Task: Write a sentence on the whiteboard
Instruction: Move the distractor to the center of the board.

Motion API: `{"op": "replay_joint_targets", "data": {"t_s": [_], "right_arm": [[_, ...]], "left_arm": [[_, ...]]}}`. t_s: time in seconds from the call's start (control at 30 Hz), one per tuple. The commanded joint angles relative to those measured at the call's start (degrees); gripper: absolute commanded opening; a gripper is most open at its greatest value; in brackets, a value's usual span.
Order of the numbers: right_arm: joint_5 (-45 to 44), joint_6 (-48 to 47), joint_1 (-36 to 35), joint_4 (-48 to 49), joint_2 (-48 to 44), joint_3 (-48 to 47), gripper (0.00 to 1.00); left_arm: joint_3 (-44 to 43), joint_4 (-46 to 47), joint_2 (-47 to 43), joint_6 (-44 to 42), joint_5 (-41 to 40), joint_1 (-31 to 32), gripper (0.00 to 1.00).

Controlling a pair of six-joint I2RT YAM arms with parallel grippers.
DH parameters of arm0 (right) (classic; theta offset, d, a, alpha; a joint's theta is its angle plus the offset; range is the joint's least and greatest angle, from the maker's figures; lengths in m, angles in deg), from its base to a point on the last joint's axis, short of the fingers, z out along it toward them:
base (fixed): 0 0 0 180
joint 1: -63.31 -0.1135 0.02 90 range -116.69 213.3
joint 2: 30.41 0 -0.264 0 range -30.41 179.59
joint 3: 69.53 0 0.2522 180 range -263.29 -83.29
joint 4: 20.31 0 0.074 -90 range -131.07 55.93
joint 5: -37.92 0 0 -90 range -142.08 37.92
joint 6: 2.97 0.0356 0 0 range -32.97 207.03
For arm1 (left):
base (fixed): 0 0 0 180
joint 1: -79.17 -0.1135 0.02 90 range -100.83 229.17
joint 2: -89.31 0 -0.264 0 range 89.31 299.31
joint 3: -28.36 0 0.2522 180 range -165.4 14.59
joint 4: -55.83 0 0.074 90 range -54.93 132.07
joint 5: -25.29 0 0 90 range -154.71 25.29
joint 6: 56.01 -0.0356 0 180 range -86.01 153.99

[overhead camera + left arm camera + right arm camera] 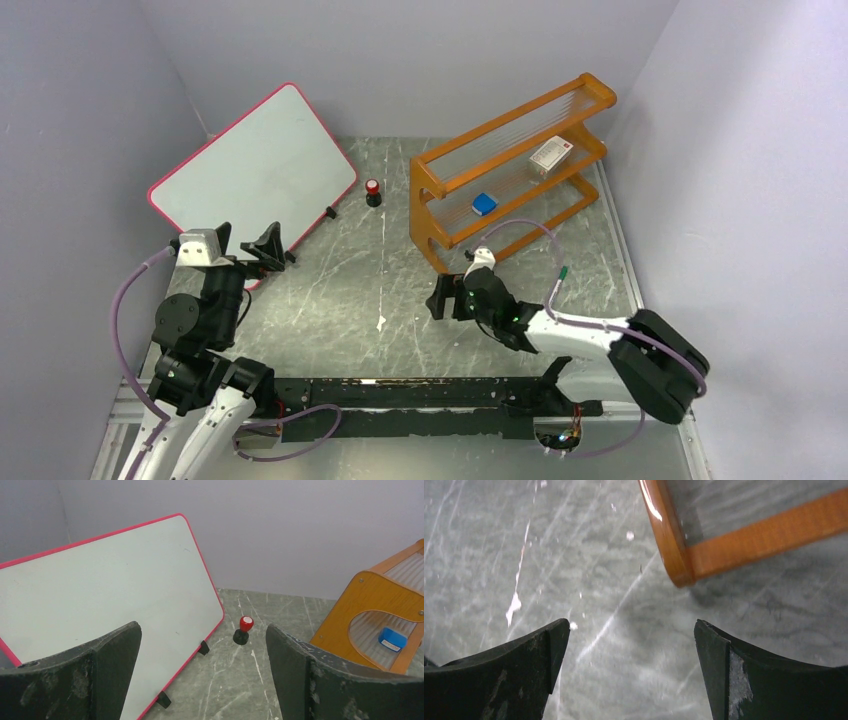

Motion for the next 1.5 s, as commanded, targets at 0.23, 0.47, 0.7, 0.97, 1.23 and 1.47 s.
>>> {"op": "replay_joint_targets", "data": {"t_s": [0.23, 0.47, 0.7, 0.97, 1.23, 1.47], "right_arm": [[-13.9, -2.7, 0.0, 16.3, 22.9, -14.3, 1.00], [-17.8, -1.6, 3.9, 15.6, 36.6, -27.5, 1.00], [-13.7, -0.6, 10.4, 12.9, 47.5, -39.2, 1.00], [-10.3, -2.8, 15.6, 7.7, 57.2, -54.6, 1.00], [-6.4, -5.4, 17.7, 7.4, 56.3, -56.0, 1.00], [0.6, -8.0, 17.7, 5.6, 43.0, -44.5, 1.00]], "left_arm": [[-0.5, 0.0, -0.1, -0.7, -0.7, -0.7, 0.98], [-0.4, -0.1, -0.1, -0.8, -1.0, -0.6, 0.98], [-0.3, 0.2, -0.1, -0.8, -1.1, -0.6, 0.98], [-0.1, 0.4, 0.0, -0.8, -1.3, -0.6, 0.98], [0.0, 0.1, 1.6, 0.0, -2.8, -0.6, 0.98], [-1.5, -3.1, 6.6, 5.7, -5.9, -0.6, 0.98]]}}
